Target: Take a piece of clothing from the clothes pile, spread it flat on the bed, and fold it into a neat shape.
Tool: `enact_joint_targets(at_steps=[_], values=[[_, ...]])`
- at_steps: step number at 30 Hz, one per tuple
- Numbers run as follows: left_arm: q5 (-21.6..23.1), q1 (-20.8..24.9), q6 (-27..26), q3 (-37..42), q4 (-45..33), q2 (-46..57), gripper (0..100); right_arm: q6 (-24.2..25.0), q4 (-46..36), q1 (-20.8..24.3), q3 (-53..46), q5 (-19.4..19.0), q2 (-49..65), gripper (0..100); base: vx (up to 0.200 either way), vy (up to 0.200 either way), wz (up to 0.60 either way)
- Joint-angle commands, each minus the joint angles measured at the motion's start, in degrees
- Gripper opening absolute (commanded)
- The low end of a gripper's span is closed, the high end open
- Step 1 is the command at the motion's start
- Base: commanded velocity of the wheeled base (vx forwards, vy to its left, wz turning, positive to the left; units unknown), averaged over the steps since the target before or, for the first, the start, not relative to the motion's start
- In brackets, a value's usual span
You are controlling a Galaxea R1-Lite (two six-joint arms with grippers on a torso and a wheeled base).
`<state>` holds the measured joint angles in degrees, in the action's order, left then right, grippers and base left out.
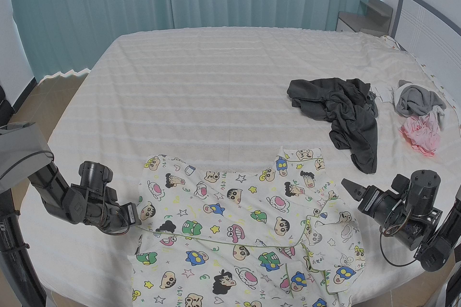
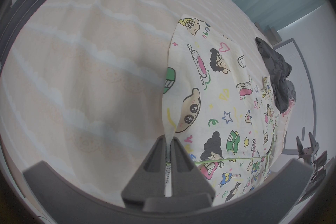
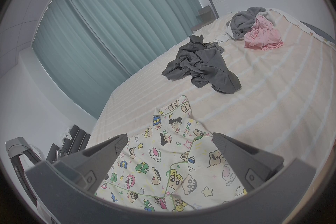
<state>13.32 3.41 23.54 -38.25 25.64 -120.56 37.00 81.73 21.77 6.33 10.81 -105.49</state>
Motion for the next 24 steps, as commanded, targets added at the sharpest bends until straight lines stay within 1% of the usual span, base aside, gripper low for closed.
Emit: enact_joint_targets(at_steps=[1,19,20,24], values=[[-0.93,0.19,0.01,1.6,0.12,0.51,0,0.0,0.01,0.02,0.0,0.0,-0.16,100,0.0,0.0,0.0],[-1.28,0.1,0.54,5.73,0.2,3.49,0,0.0,0.01,0.02,-0.09,0.0,-0.07,100,0.0,0.0,0.0],[-1.28,0.01,0.72,6.7,0.2,3.49,100,0.0,0.01,-0.06,-0.09,0.0,-0.07,100,0.0,0.0,0.0],[-1.28,-0.25,0.72,7.84,0.64,3.76,100,0.0,0.01,-0.06,-0.26,0.0,-0.07,100,0.0,0.0,0.0]])
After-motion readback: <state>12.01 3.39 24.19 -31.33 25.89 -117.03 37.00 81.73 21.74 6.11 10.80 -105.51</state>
